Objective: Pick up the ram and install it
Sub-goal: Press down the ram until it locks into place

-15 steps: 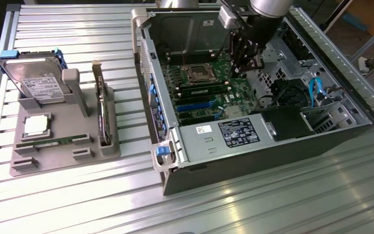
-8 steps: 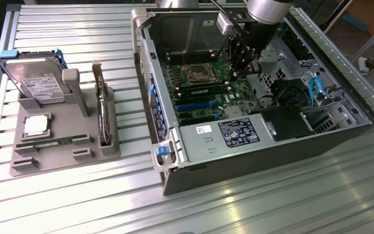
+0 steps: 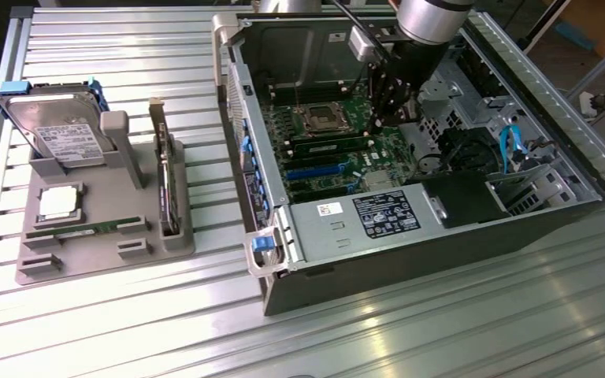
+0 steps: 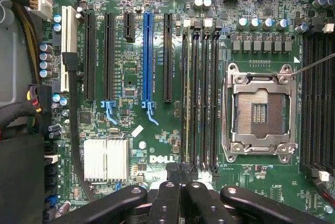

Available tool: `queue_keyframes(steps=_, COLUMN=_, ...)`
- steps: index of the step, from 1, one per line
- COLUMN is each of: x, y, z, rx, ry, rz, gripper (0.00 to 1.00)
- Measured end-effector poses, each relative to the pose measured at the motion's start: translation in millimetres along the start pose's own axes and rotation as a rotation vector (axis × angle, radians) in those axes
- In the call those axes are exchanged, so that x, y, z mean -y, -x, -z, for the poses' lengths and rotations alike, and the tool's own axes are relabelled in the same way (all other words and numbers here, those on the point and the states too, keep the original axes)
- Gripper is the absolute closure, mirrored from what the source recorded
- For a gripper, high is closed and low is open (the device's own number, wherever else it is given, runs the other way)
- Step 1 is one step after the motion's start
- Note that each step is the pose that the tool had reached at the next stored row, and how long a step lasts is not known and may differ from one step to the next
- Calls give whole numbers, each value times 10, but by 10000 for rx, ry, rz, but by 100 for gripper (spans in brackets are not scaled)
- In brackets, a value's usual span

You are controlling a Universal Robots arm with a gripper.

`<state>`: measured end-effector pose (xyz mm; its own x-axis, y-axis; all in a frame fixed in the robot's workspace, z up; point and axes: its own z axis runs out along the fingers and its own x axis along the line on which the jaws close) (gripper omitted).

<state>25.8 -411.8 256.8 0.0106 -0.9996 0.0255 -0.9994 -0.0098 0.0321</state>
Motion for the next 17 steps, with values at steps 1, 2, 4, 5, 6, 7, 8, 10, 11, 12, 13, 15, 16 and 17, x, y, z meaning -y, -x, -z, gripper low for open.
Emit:
queue_keyframes(steps=1, x=0, y=0, z=0, rx=1, ry=0, rz=0, gripper=89)
queue_keyframes(steps=2, x=0, y=0, z=-3, rx=3, ry=-1, rz=0, gripper=89)
queue_keyframes(steps=4, x=1, y=1, z=-22, rx=3, ry=-1, rz=0, gripper=89)
queue_keyframes(steps=5, x=1, y=1, z=-33, rx=3, ry=0, rz=0, gripper=89)
queue_keyframes(steps=6, x=1, y=2, z=-42, rx=2, ry=-1, rz=0, gripper=89)
queue_keyframes(steps=7, x=2, y=2, z=-52, rx=3, ry=0, rz=0, gripper=89)
queue_keyframes(steps=8, x=2, y=2, z=-62, rx=3, ry=0, rz=0, gripper=89)
queue_keyframes(steps=10, x=3, y=3, z=-86, rx=3, ry=-1, rz=0, gripper=89)
queue_keyframes(steps=11, x=3, y=3, z=-97, rx=3, ry=-1, rz=0, gripper=89)
queue_keyframes(steps=12, x=4, y=3, z=-107, rx=3, ry=-1, rz=0, gripper=89)
queue_keyframes(steps=13, x=3, y=3, z=-111, rx=3, ry=-1, rz=0, gripper=89)
queue_keyframes(steps=15, x=3, y=3, z=-111, rx=1, ry=-1, rz=0, gripper=89)
queue_keyframes(steps=16, x=3, y=3, z=-111, rx=1, ry=0, rz=0, gripper=89)
queue_keyframes(steps=17, x=3, y=3, z=-111, rx=1, ry=0, rz=-1, gripper=89)
